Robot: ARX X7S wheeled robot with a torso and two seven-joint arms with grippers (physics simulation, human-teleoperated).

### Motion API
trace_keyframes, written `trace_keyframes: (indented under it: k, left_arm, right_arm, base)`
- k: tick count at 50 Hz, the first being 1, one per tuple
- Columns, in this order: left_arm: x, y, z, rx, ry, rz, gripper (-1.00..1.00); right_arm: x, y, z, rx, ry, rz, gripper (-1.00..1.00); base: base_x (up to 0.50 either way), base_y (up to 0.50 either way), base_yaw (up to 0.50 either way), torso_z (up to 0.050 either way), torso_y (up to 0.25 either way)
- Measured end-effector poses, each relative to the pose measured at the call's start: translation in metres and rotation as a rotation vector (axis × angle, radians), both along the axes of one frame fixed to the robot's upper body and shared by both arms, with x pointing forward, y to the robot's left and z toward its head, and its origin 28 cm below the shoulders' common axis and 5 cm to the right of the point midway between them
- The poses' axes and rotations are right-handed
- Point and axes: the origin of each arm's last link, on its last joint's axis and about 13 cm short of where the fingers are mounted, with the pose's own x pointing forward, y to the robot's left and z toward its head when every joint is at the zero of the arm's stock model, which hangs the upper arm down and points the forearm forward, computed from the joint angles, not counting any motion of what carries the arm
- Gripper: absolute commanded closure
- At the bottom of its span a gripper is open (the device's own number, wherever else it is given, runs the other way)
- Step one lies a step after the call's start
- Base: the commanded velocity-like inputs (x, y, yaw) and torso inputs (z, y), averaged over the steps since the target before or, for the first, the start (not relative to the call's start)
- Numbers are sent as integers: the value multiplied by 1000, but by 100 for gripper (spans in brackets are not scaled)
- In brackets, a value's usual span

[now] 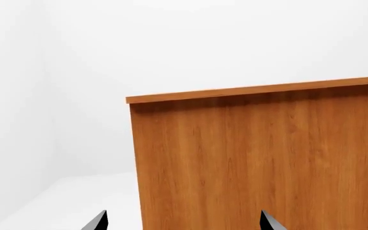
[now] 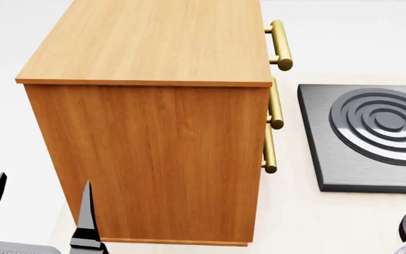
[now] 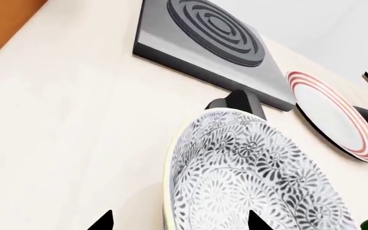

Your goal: Put the bowl on the top of the cabinet.

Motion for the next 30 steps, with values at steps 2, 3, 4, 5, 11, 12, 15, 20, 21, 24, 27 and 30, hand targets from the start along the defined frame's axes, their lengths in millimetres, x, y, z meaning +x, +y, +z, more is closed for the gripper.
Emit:
trace_keyframes:
  k: [2,3,4,5,11,12,15,20,21,24,27,30]
  left_arm:
    - [0,0,0,0,0,0,-100]
    - [0,0,0,0,0,0,-100]
    - [0,0,0,0,-1,0,-100]
    - [0,0,0,-1,-1,0,-100]
    - [-1,0,0,-2,-1,-1,-100]
    - [-1,0,0,-2,-1,-1,-100]
    - [-1,0,0,-2,-1,-1,-100]
    - [-1,0,0,-3,-2,0,-100]
    - [-1,0,0,-3,-2,0,-100]
    - [-1,0,0,-3,-2,0,-100]
    - [-1,0,0,-4,-2,0,-100]
    - [-1,0,0,-4,-2,0,-100]
  right_arm:
    - [0,0,0,0,0,0,-100]
    - [0,0,0,0,0,0,-100]
    - [0,0,0,0,0,-1,-100]
    - [0,0,0,0,1,-1,-100]
    - [0,0,-1,2,3,-2,-100]
    - [0,0,-1,2,4,-2,-100]
    - [0,0,-2,3,5,-2,-100]
    - [0,0,-2,4,6,-2,-100]
    - [1,0,-2,4,6,-1,-100]
    - [1,0,-2,4,7,-1,-100]
    - [1,0,-3,4,8,-1,-100]
    - [1,0,-3,4,7,-2,-100]
  base:
    - [0,0,0,0,0]
    - [0,0,0,0,0]
    - [0,0,0,0,0]
    - [0,0,0,0,0]
    - [0,0,0,0,0]
    - [0,0,0,0,0]
    - [0,0,0,0,0]
    - [0,0,0,0,0]
    - [0,0,0,0,0]
    - [0,0,0,0,0]
    - [0,0,0,0,0]
    - [0,0,0,0,0]
